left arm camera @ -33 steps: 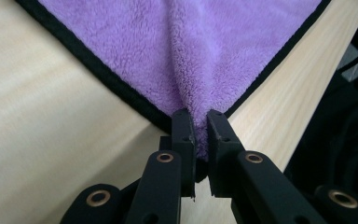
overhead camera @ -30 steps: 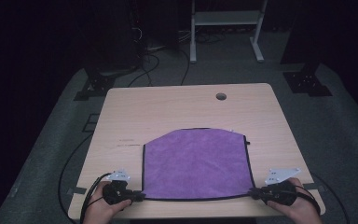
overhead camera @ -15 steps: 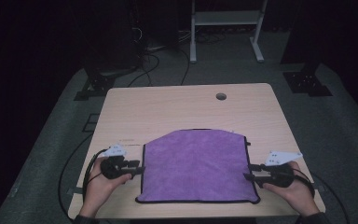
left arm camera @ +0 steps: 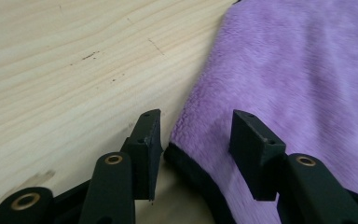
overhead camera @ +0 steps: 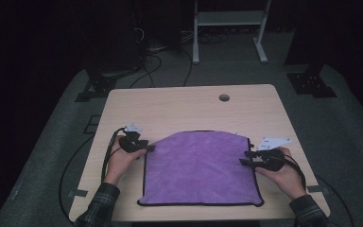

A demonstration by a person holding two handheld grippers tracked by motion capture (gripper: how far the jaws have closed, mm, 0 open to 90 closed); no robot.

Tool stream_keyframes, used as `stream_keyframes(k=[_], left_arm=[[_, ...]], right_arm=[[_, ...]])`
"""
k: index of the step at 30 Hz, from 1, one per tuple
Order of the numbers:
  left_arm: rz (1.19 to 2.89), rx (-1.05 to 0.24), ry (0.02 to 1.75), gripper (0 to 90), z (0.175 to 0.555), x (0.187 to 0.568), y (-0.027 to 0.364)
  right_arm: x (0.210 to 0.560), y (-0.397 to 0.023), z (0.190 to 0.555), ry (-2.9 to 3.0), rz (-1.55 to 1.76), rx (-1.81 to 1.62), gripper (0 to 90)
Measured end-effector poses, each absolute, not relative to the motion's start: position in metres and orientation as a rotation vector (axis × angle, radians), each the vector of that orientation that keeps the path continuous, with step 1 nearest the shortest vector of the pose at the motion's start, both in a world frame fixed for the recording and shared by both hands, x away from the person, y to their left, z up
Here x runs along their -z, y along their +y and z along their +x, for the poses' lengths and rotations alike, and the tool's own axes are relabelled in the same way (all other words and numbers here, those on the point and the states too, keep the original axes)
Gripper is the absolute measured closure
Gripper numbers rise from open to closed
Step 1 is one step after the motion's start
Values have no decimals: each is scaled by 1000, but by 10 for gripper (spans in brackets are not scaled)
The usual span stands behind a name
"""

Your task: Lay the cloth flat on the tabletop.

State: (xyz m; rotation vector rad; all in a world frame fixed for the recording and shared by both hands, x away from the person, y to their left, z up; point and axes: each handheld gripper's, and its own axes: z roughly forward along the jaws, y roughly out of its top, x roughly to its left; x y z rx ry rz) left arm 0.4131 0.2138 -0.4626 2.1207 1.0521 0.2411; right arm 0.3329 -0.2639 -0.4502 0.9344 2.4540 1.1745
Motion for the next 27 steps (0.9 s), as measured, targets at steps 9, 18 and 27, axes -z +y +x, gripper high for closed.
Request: stream_keyframes(k=[9, 18, 27], left_arm=[[2086, -247, 1034, 848, 416, 452, 211], [2078, -231, 821, 847, 385, 428, 184], [2138, 29, 638, 697, 367, 441, 147]], right_arm=[[449, -269, 330, 2424, 951, -1192, 602], [449, -271, 328, 2414, 957, -1195, 608], [452, -274, 326, 2420, 967, -1186, 611]])
